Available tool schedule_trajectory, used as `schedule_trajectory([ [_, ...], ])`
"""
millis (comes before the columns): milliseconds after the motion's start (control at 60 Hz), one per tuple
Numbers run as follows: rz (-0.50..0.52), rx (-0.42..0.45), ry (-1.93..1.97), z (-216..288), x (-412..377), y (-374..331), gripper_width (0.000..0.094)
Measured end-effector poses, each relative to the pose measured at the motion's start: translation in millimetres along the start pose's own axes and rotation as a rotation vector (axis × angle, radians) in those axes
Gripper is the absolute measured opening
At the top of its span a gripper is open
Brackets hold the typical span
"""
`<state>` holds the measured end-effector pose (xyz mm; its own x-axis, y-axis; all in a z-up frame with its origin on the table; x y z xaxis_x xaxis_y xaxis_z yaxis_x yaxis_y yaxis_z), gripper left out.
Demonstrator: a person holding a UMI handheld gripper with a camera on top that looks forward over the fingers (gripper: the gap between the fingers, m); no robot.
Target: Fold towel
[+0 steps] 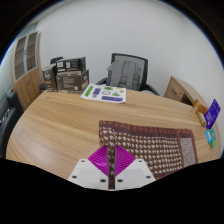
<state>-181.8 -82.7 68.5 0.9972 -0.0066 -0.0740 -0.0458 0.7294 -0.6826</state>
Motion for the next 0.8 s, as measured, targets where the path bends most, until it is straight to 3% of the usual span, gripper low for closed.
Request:
schedule_trajectory([
  [233,0.289,0.05,0.17,44.1,-62.8,-78.1,0.0048],
  [300,0.332,0.082,0.206,63.1,-61.6,-91.0,0.0049],
  [433,0.27,0.117,0.248,77.0,-12.9,-85.4,0.0048],
  [567,0.093,0.079,0.256,55.4,54.9,-53.4,0.0077],
  [667,-0.004,0.03,0.235,33.1,101.7,-36.0,0.0309],
  [700,-0.048,0.022,0.217,28.7,115.7,-36.2,0.0449],
  [733,-0.085,0.018,0.199,25.0,127.7,-39.1,0.065],
  [800,-0.131,0.028,0.175,23.7,140.7,-50.9,0.0865],
])
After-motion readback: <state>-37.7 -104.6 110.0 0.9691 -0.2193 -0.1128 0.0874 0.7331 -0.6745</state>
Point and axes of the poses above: the point between the fingertips, and its own axes, seen from behind it with the camera up: x to the right, z up, y forward, the way the camera looks, the point moved 8 cm from there along -y, backward, against the way the camera looks, and after that the axes turned 12 degrees about y, right-handed, at the moved point
